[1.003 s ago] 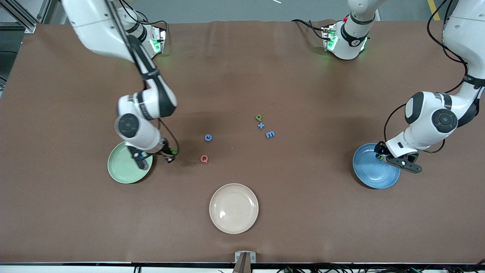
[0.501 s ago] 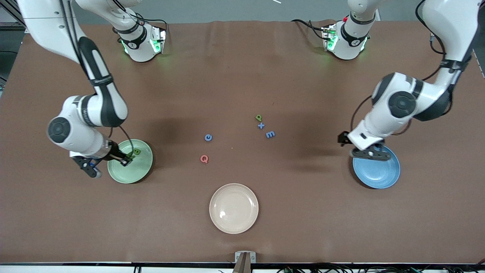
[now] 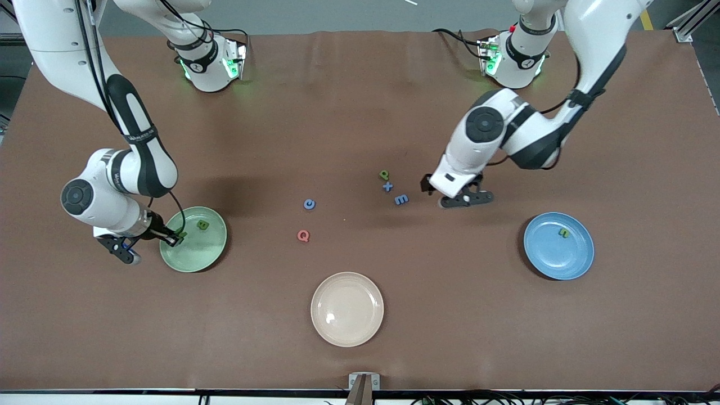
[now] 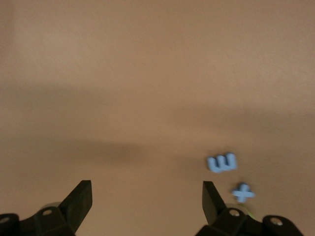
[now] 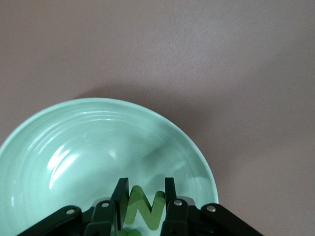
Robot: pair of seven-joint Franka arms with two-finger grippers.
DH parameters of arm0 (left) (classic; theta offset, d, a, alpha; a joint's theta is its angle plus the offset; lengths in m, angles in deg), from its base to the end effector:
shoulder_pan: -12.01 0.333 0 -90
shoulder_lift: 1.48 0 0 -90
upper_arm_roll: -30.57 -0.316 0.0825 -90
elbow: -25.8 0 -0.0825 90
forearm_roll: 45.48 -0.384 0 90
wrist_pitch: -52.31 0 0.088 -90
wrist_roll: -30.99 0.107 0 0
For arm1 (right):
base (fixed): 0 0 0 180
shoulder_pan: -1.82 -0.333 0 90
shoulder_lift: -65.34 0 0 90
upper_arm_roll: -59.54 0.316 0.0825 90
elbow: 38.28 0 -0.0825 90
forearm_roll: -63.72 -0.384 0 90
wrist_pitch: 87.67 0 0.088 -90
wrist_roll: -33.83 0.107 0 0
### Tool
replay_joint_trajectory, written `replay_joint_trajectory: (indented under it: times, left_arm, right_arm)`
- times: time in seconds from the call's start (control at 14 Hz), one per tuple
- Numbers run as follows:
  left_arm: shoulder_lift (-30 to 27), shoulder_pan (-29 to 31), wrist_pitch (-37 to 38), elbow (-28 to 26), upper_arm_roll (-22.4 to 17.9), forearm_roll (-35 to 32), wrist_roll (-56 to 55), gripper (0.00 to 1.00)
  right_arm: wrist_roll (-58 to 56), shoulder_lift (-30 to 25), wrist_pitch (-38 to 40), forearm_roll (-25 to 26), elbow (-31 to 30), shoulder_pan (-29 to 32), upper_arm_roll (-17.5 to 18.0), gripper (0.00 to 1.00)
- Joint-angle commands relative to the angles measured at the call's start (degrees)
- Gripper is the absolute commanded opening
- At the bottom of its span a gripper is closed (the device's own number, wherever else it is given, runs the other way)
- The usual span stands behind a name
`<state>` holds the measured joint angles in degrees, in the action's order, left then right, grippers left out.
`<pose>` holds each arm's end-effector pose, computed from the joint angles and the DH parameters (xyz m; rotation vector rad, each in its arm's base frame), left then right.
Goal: Sort upper and lower case letters into plates
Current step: 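Grasp the blue m with the left gripper while the right gripper grasps Q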
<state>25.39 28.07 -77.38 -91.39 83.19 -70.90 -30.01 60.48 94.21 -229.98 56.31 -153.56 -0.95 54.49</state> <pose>0.4860 -0.3260 0.2887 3.1222 0.2777 -0.0644 0.6009 -0.0236 0.1983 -2.9748 0.9172 0.0547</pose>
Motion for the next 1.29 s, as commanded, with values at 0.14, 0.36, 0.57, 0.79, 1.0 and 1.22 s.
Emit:
replay_joint_trajectory:
  times: [0.14,0.36,0.57,0.79,1.0,1.22]
  left_arm:
    - [8.0,-7.96,-0.12,4.24,-4.18,-8.66,-18.86,0.98]
    - [12.93,-12.53,-0.21,8.28,-4.98,-11.13,-23.71,0.98]
    - [13.38,-19.04,-0.21,10.31,-10.68,-11.4,-24.34,0.93]
    - [13.99,-19.41,-1.7,10.31,-11.22,-12.19,-24.34,0.85]
    - [15.31,-19.84,-2.5,11.54,-11.22,-12.37,-24.34,0.74]
    - [16.54,-20.55,-2.5,13.04,-11.31,-12.46,-24.25,0.74]
  right_arm:
    - [-0.19,0.58,-0.69,0.11,-0.56,0.4,0.48,0.25]
    - [-0.02,0.05,0.19,0.11,-0.12,-0.04,0.48,1.0]
    - [2.69,-1.26,6.84,0.02,3.47,-1.18,0.66,1.0]
    - [14.45,-1.71,12.49,0.02,7.34,-7.49,0.75,1.0]
    - [19.05,-0.75,12.15,-0.76,9.37,-13.39,0.83,1.0]
    - [18.62,2.67,11.97,-0.68,12.69,-19.53,0.75,1.0]
